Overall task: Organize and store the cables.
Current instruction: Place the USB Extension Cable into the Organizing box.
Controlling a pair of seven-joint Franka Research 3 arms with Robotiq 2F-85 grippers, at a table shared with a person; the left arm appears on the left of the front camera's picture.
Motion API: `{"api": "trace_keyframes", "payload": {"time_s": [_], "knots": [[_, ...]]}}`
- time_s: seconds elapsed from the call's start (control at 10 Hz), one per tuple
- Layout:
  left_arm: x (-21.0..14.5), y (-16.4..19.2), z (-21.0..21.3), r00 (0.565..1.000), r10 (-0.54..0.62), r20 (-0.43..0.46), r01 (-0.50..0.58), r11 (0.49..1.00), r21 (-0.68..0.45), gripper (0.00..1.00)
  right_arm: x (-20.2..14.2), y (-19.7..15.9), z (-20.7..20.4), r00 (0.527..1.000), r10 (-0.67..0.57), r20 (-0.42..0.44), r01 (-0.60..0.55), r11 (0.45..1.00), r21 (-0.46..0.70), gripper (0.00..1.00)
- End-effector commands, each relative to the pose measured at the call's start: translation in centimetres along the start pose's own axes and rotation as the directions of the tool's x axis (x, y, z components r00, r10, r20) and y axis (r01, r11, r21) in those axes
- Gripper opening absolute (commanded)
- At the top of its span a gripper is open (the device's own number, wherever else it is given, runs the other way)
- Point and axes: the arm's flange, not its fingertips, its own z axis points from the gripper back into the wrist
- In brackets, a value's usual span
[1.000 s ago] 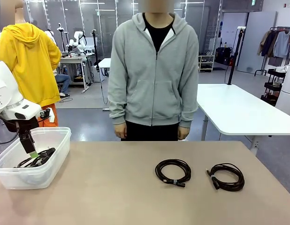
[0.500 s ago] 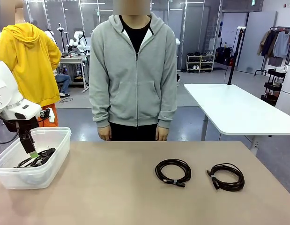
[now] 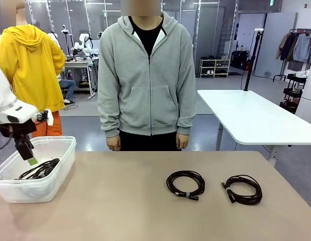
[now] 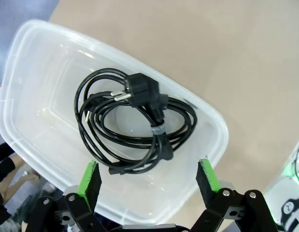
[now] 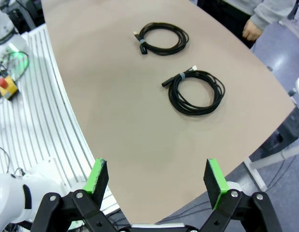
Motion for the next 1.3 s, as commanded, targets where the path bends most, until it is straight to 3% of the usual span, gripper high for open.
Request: {"api": "trace_keyframes", "payload": {"time_s": [0.0,0.3,0.6,0.8,0.9,1.2], "knots": [[-1.7,-2.9,2.8,0.988,-0.134,0.079,0.137,0.99,-0.025,1.0,0.8,-0.8,0.4,1.0,-0.027,0.005,0.027,1.0,-0.004,1.0],[2.7,-8.0,6.6,0.865,-0.405,0.297,0.43,0.903,-0.021,1.0,-1.0,0.3,1.6,0.997,-0.01,0.077,0.011,1.0,-0.011,1.0],[9.2,-11.5,4.9,0.804,-0.517,0.295,0.549,0.836,-0.03,1.0,-2.5,1.1,3.2,0.992,-0.011,0.124,0.017,0.999,-0.043,1.0],[11.3,-13.6,4.3,0.802,-0.546,0.243,0.569,0.822,-0.033,1.0,-3.1,1.4,3.4,0.989,-0.014,0.148,0.022,0.998,-0.053,1.0],[11.2,-13.3,4.7,0.808,-0.539,0.24,0.563,0.825,-0.041,1.0,-2.5,1.0,3.4,0.994,-0.038,0.101,0.043,0.998,-0.04,1.0],[10.9,-14.5,4.0,0.797,-0.54,0.27,0.572,0.819,-0.051,1.0,-2.5,1.0,3.4,0.994,-0.038,0.101,0.043,0.998,-0.04,1.0]]}}
